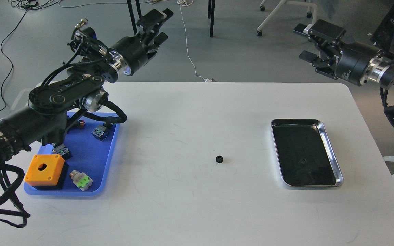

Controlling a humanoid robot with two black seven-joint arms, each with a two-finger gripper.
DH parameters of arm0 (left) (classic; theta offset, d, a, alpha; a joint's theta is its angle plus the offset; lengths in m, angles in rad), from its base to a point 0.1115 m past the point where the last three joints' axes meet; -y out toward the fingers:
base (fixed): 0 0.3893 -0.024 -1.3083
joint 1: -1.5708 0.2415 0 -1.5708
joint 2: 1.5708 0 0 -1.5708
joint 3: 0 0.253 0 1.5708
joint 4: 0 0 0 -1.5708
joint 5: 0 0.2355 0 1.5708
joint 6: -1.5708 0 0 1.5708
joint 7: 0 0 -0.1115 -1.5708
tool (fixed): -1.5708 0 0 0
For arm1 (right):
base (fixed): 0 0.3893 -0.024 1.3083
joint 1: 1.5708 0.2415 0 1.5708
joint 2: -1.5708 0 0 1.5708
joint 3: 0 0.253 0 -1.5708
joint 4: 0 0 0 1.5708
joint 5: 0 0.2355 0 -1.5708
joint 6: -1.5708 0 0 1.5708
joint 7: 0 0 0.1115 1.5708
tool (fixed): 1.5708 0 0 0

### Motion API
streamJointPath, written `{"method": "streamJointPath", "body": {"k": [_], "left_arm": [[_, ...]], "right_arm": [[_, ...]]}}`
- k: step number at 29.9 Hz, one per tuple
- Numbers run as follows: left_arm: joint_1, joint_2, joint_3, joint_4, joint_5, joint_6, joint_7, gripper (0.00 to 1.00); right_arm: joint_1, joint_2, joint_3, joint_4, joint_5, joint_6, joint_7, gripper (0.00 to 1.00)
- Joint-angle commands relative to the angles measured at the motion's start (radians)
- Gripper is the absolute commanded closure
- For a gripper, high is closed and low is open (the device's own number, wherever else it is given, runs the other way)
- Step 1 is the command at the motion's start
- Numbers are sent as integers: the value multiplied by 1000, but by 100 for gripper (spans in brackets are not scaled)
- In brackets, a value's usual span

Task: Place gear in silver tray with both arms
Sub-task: 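Reach the right gripper down toward the black gear on the table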

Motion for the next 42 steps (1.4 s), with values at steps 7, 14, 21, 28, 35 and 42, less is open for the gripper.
{"method": "streamJointPath", "body": {"k": [7, 14, 21, 28, 35, 42], "left_arm": [[52, 101, -171, 4, -304, -103, 182, 4], [89, 146, -175, 5, -493, -131, 222, 3], [111, 173, -194, 5, -513, -160, 215, 2], [127, 175, -194, 7, -506, -154, 209, 2], [127, 180, -194, 8, -504, -160, 209, 2], [129, 178, -194, 8, -504, -160, 209, 2]], "right_arm": [[212, 432, -357, -168, -275, 0, 9, 2], [237, 744, -543, -326, -396, -3, 27, 2], [215, 790, -727, -369, -407, -75, 78, 5], [169, 790, -844, -381, -409, -121, 78, 17], [134, 790, -828, -368, -393, -129, 78, 33], [82, 790, -825, -365, -392, -195, 78, 34]]}}
